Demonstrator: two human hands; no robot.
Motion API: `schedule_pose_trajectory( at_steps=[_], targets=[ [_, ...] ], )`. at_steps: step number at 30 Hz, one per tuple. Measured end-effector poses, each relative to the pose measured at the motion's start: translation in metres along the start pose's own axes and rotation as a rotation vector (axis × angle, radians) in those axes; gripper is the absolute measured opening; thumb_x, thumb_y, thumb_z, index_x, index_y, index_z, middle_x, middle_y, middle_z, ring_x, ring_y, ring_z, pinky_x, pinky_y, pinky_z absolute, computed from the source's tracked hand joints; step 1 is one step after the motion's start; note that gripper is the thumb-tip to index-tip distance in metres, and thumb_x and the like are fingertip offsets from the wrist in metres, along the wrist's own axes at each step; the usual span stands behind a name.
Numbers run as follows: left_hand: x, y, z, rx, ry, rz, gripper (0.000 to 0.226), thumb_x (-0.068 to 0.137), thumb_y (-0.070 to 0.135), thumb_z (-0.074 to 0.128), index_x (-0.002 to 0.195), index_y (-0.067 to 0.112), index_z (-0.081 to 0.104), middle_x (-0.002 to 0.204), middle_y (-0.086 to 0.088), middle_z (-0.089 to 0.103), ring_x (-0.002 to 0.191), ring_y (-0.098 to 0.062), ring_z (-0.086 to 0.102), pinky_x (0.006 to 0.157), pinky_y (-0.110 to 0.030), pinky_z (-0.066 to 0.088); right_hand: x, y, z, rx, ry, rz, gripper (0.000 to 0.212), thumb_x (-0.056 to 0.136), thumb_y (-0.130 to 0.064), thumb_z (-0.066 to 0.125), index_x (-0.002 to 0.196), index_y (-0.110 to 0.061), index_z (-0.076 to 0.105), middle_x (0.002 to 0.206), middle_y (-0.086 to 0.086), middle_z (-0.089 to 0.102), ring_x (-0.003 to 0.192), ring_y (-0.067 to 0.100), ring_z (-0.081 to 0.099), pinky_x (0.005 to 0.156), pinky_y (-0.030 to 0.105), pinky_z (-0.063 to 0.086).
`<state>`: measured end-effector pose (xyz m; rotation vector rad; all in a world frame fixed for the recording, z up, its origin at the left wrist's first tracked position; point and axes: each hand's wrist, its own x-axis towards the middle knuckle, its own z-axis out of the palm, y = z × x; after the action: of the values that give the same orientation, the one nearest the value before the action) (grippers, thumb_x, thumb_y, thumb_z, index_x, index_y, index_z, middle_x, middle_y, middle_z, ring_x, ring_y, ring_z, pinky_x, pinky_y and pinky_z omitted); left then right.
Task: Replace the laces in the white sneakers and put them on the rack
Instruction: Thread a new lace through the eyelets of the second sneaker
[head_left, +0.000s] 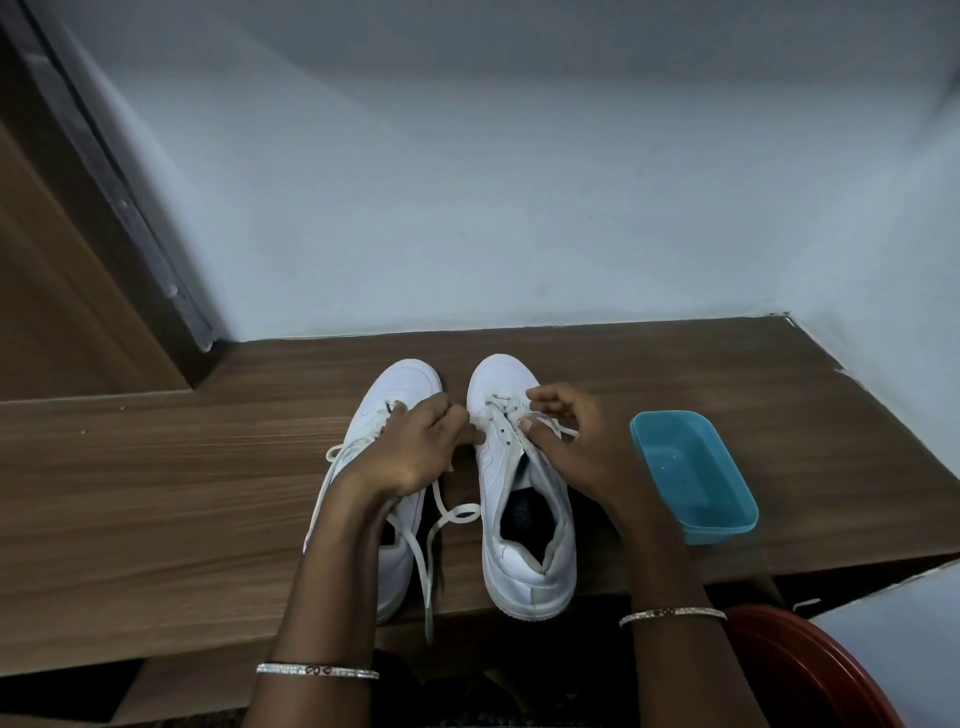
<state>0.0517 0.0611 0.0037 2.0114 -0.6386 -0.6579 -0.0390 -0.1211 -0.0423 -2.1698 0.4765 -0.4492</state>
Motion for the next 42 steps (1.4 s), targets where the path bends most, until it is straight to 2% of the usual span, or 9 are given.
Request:
schedule_pose_trajectory(
  at_steps=[3, 6, 9, 12, 17, 20, 26, 35, 42],
  targets=[
    [-0.003, 0.003, 0.000, -0.026, -0.005, 0.002, 0.033, 0.103, 0.015, 0.035, 0.070, 0.014, 0.039, 0.095, 0.020, 0.055, 0.064, 0.011, 0.053, 0.113, -0.055, 0.020, 0.000, 0.003, 0.001, -0.030, -0.011, 0.014, 0.030, 0.080, -0.038, 0.064, 0.108, -0.031, 0.070, 0.104, -0.016, 0.072, 0.100, -0.001, 0.065, 0.095, 0.035, 0.054],
    [-0.004, -0.001, -0.002, -0.163, -0.050, 0.023, 0.028, 0.103, 0.015, 0.034, 0.076, 0.009, 0.041, 0.092, -0.009, 0.075, 0.097, 0.004, 0.066, 0.108, -0.040, 0.032, 0.001, 0.003, 0.002, -0.062, -0.004, 0.021, 0.021, 0.086, -0.029, 0.067, 0.106, -0.029, 0.072, 0.104, -0.013, 0.073, 0.100, 0.003, 0.066, 0.096, 0.035, 0.053],
    [-0.004, 0.003, -0.003, -0.195, -0.018, 0.007, 0.022, 0.102, 0.014, 0.035, 0.085, 0.005, 0.048, 0.105, -0.006, 0.073, 0.098, 0.004, 0.067, 0.092, -0.026, 0.045, 0.002, 0.002, 0.003, -0.066, 0.008, 0.017, 0.014, 0.088, -0.025, 0.071, 0.102, -0.025, 0.074, 0.099, -0.011, 0.074, 0.095, 0.002, 0.067, 0.092, 0.033, 0.054],
    [-0.005, 0.009, -0.002, -0.040, 0.049, 0.032, 0.030, 0.100, 0.017, 0.040, 0.072, 0.010, 0.048, 0.070, 0.015, 0.071, 0.069, 0.012, 0.062, 0.069, -0.011, 0.046, 0.002, 0.001, 0.005, -0.120, 0.040, -0.009, 0.008, 0.087, -0.029, 0.072, 0.092, -0.023, 0.075, 0.090, -0.012, 0.074, 0.089, 0.003, 0.067, 0.089, 0.037, 0.053],
    [0.005, 0.009, 0.012, 0.003, 0.188, 0.007, 0.023, 0.097, 0.027, 0.045, 0.083, 0.010, 0.053, 0.070, 0.001, 0.074, 0.063, -0.015, 0.070, 0.067, -0.032, 0.054, 0.002, 0.002, 0.007, -0.106, 0.075, 0.004, 0.009, 0.086, -0.031, 0.073, 0.085, -0.022, 0.073, 0.089, -0.011, 0.074, 0.086, 0.002, 0.068, 0.086, 0.038, 0.055],
    [0.008, 0.008, 0.023, 0.173, 0.228, -0.022, 0.038, 0.096, 0.049, 0.051, 0.083, 0.014, 0.057, 0.063, 0.003, 0.066, 0.068, -0.014, 0.063, 0.062, -0.030, 0.042, 0.002, 0.004, 0.006, -0.048, 0.073, 0.038, 0.009, 0.084, -0.031, 0.074, 0.081, -0.023, 0.071, 0.086, -0.012, 0.075, 0.085, -0.001, 0.069, 0.084, 0.038, 0.057],
    [0.017, -0.004, 0.024, 0.380, 0.221, -0.038, 0.034, 0.096, 0.037, 0.058, 0.068, 0.019, 0.053, 0.061, 0.009, 0.051, 0.063, -0.011, 0.050, 0.056, -0.028, 0.032, 0.004, 0.007, 0.007, 0.020, 0.067, 0.081, 0.009, 0.082, -0.026, 0.076, 0.076, -0.023, 0.070, 0.085, -0.012, 0.075, 0.085, -0.001, 0.069, 0.084, 0.037, 0.058],
    [0.017, -0.012, 0.025, -0.283, 0.053, -0.129, 0.030, 0.106, 0.017, 0.039, 0.087, 0.000, 0.056, 0.083, -0.014, 0.067, 0.072, -0.020, 0.068, 0.071, -0.032, 0.058, 0.001, 0.003, 0.007, 0.017, 0.074, 0.113, 0.008, 0.082, -0.024, 0.069, 0.076, -0.021, 0.064, 0.086, -0.015, 0.075, 0.081, 0.003, 0.069, 0.081, 0.040, 0.056],
    [0.007, -0.012, 0.018, -0.432, -0.044, -0.099, 0.029, 0.105, 0.020, 0.042, 0.078, 0.013, 0.051, 0.096, -0.012, 0.066, 0.100, -0.021, 0.068, 0.083, -0.038, 0.043, -0.001, 0.000, 0.008, -0.012, 0.114, 0.119, 0.006, 0.084, -0.023, 0.070, 0.080, -0.020, 0.066, 0.089, -0.014, 0.075, 0.084, -0.001, 0.068, 0.081, 0.032, 0.055]
  ],
)
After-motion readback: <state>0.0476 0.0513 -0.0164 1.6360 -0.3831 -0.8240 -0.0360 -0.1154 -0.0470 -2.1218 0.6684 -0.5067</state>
